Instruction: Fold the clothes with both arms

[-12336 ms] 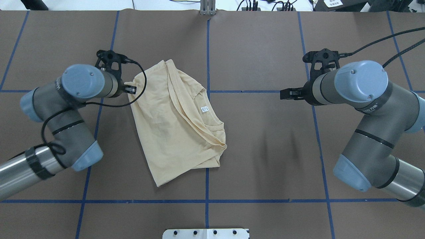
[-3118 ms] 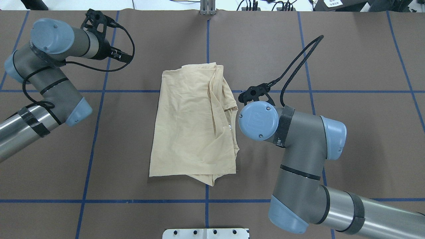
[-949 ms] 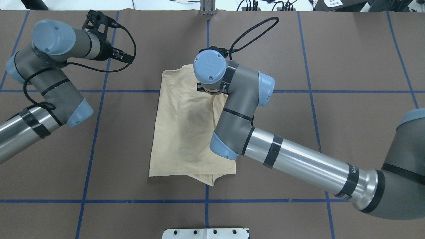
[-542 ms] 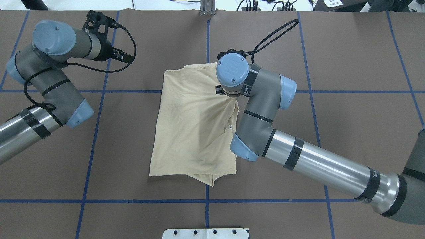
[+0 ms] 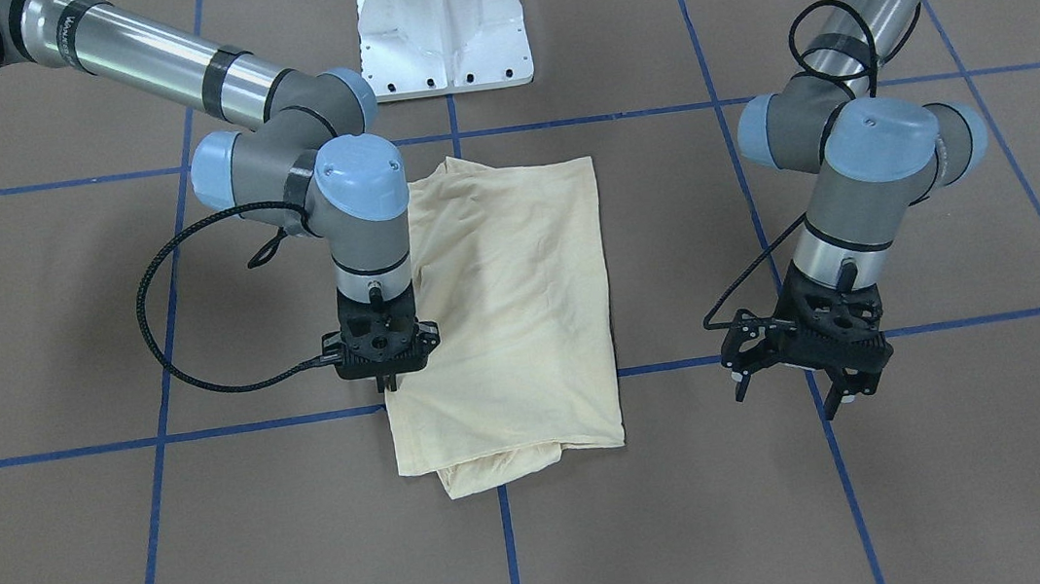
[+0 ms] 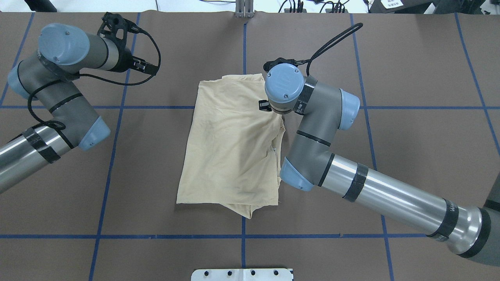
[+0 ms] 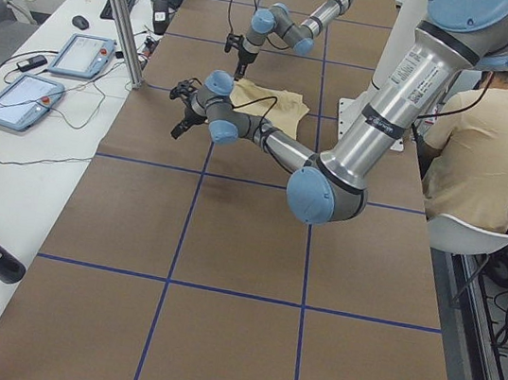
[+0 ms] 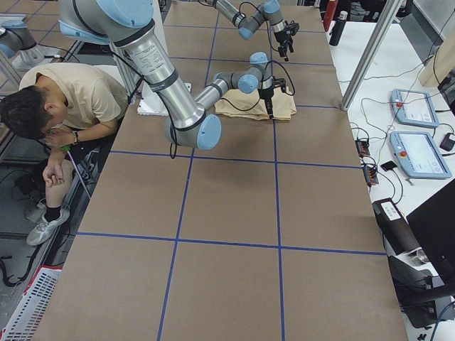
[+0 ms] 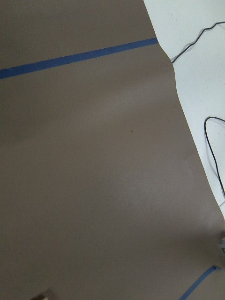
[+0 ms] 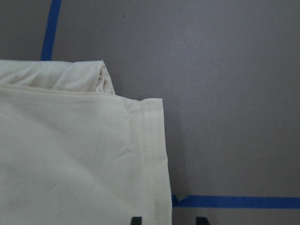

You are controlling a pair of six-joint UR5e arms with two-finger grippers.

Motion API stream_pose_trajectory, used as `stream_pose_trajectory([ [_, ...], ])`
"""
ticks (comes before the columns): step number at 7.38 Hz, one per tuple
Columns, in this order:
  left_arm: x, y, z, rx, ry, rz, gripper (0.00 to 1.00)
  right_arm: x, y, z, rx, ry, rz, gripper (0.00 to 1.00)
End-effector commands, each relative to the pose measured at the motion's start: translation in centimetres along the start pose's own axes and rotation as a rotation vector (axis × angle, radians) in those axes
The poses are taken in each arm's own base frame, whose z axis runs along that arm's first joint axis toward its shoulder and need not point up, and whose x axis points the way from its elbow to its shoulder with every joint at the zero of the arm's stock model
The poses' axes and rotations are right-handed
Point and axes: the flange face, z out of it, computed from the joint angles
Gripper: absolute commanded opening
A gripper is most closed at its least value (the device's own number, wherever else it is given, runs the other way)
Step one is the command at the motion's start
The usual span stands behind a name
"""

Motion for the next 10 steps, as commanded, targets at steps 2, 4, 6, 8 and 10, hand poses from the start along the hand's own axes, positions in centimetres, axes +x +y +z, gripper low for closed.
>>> stream_pose_trajectory([
  [2,4.0,1.0,-4.9,-0.037,0.132,-0.159,1.00,2.6,1.0,-7.0,0.008,-0.067,0.021,1.00],
  [4,10.8,8.8,-9.7,-0.119,0.227,-0.255,1.00,5.3,7.0,-11.4,-0.016,-0.109,0.118,1.00],
  [6,16.1,16.1,-11.5,-0.160,0.212,-0.322,1.00,4.5,13.8,-12.4,0.012,-0.125,0.184,1.00],
  [8,20.1,20.8,-10.4,-0.212,0.200,-0.350,1.00,4.0,14.9,-12.3,0.015,-0.125,0.172,1.00],
  [10,21.9,22.7,-9.7,-0.253,0.180,-0.373,0.88,4.0,15.0,-12.1,0.014,-0.122,0.171,1.00],
])
